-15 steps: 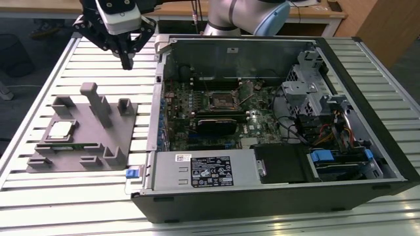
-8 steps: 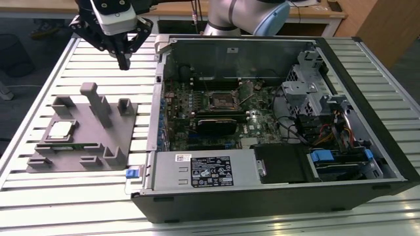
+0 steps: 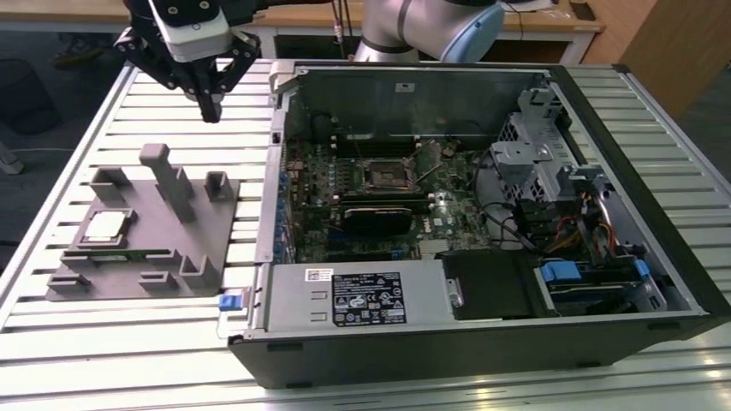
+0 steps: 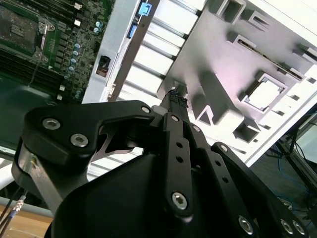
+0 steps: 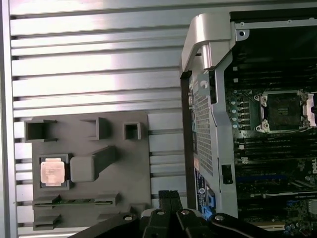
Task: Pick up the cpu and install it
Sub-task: 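Reach for the cpu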
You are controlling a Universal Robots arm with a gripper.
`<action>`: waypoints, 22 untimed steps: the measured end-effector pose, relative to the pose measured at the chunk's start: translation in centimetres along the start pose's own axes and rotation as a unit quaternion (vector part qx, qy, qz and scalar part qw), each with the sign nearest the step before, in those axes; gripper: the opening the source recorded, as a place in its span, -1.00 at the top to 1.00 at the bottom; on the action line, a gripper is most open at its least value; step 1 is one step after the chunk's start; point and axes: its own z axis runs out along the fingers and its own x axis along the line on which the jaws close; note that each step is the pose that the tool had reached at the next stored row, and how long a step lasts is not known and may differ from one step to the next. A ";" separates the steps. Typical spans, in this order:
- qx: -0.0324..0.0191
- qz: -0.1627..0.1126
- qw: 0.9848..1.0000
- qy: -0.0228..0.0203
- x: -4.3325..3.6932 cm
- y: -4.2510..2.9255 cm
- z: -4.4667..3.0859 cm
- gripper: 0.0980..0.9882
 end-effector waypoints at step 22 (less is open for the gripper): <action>0.000 0.000 1.000 0.001 1.60 -0.13 0.20 0.98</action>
